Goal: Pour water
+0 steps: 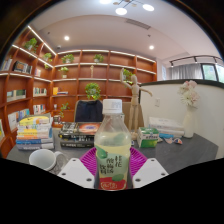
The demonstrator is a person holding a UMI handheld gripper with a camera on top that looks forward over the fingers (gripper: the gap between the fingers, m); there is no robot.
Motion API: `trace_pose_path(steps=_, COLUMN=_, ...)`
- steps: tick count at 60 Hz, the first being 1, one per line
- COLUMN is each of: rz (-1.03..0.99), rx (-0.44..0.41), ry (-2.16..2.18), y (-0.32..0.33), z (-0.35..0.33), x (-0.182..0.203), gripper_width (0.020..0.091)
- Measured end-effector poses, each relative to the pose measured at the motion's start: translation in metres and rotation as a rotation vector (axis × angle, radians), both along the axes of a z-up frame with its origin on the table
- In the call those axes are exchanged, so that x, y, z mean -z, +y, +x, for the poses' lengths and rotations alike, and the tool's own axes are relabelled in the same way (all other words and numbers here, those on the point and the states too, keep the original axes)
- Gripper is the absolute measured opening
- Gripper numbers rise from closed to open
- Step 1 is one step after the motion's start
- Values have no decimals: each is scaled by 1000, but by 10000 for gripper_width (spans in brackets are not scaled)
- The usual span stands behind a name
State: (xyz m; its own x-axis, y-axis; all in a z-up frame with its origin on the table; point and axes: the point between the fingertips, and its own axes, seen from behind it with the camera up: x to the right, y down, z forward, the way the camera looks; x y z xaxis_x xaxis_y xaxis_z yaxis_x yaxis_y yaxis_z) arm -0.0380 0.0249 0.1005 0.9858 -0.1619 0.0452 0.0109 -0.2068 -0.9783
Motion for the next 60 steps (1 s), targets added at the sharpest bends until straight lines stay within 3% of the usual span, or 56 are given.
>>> trace_pose_path(steps=6, rz=13, rx=-2, ry=18, y=-1, z=3, x=0, gripper_width=380)
trace_pose_path(steps=17, rz=25, rx=-2, ry=77, y=-7, z=4, x=0, gripper_width=520)
trace_pose_path(steps=22, rz=-4, rx=-19, ry=76, y=-10, z=1, x=7, gripper_width=792)
trace_pose_path(steps=24, rz=-13, rx=-36, ry=77, y=-14, z=-3, x=8, gripper_width=859)
trace_pose_path(steps=31, rz=-32, rx=-83, ry=70, y=-35, z=-19, x=11, gripper_width=853)
trace_pose_path(steps=42, rz=-72, rx=-88, ry=55, y=-97, z=-32, x=8, gripper_width=855)
trace_pose_path(steps=60, rz=-47, rx=-132, ry=83, y=-176, z=-54, x=-25, gripper_width=847)
